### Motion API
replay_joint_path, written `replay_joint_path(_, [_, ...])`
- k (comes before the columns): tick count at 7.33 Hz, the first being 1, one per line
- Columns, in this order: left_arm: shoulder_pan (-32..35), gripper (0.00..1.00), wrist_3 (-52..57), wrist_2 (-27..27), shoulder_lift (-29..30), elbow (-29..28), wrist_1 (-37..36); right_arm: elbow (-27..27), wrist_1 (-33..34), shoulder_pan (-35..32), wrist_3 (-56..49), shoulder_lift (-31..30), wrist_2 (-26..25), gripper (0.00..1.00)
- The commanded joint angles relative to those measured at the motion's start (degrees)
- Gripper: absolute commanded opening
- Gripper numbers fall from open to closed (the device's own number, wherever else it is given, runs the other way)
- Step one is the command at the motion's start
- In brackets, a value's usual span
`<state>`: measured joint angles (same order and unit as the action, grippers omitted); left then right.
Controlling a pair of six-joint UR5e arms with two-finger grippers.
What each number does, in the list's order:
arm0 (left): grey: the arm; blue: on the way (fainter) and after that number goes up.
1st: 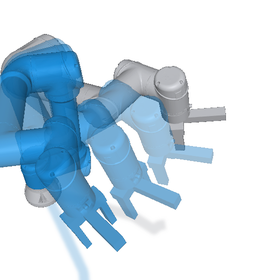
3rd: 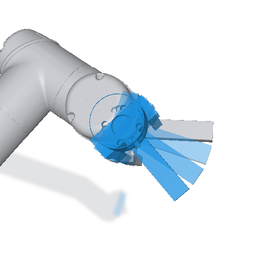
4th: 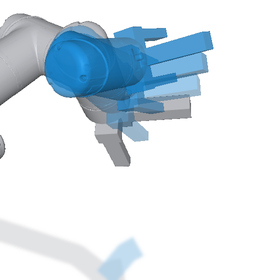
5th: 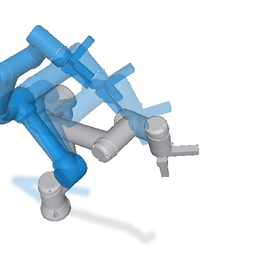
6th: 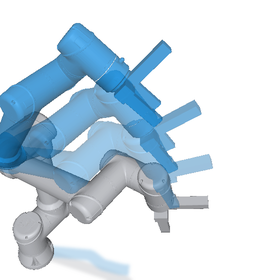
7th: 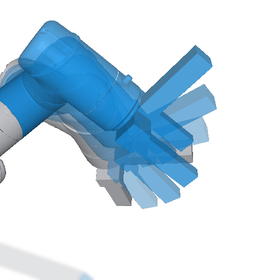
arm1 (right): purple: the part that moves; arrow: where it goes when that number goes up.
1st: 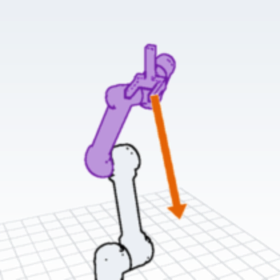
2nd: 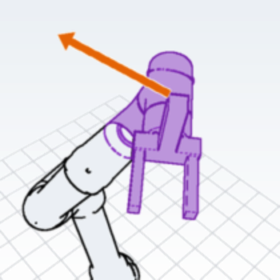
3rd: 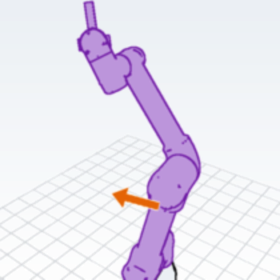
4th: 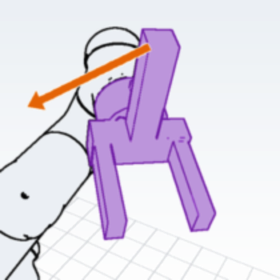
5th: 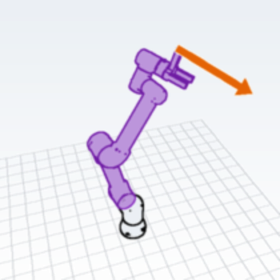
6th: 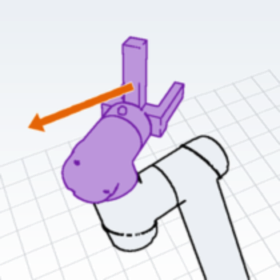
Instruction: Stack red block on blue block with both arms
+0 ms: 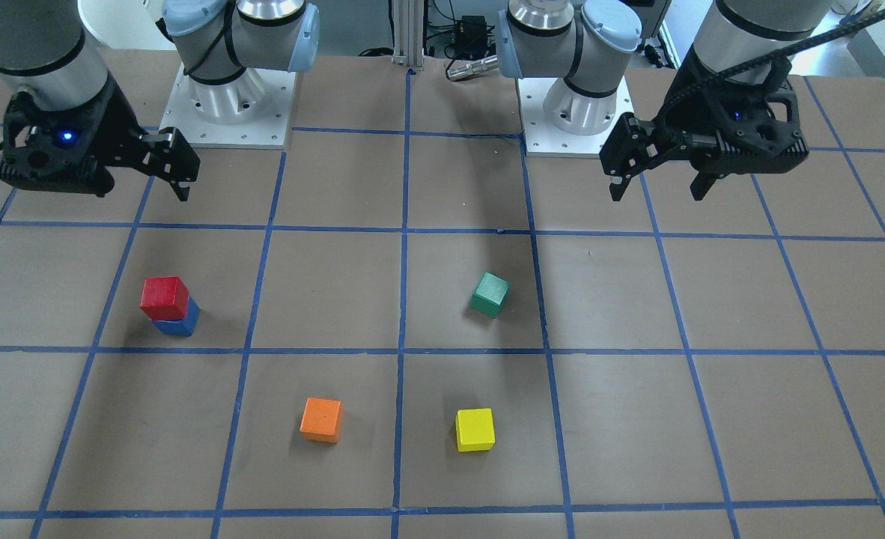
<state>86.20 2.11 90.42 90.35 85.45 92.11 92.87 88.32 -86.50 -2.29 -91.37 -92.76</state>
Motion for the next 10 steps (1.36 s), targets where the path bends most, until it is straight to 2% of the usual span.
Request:
replay_joint_path(1, [0.02, 1.0, 0.0, 0.11, -0.09, 0.07, 0.0, -0.14, -0.52, -4.19, 5.62, -0.21, -0.13, 1.0])
replay_joint_path(3, [0.02, 1.0, 0.0, 0.11, -0.09, 0.07, 0.0, -0.14, -0.61, -4.73, 4.93, -0.47, 0.39, 1.0])
replay_joint_path(5, [-0.07, 1.0, 0.0, 0.11, -0.09, 0.07, 0.0, -0.67, -0.26, -4.38, 4.49, -0.3, 3.01, 1.0])
replay_joint_path(10, [-0.07, 1.0, 0.0, 0.02, -0.09, -0.02, 0.0, -0.93, -0.34, -4.29, 4.66, -0.21, 2.41, 1.0])
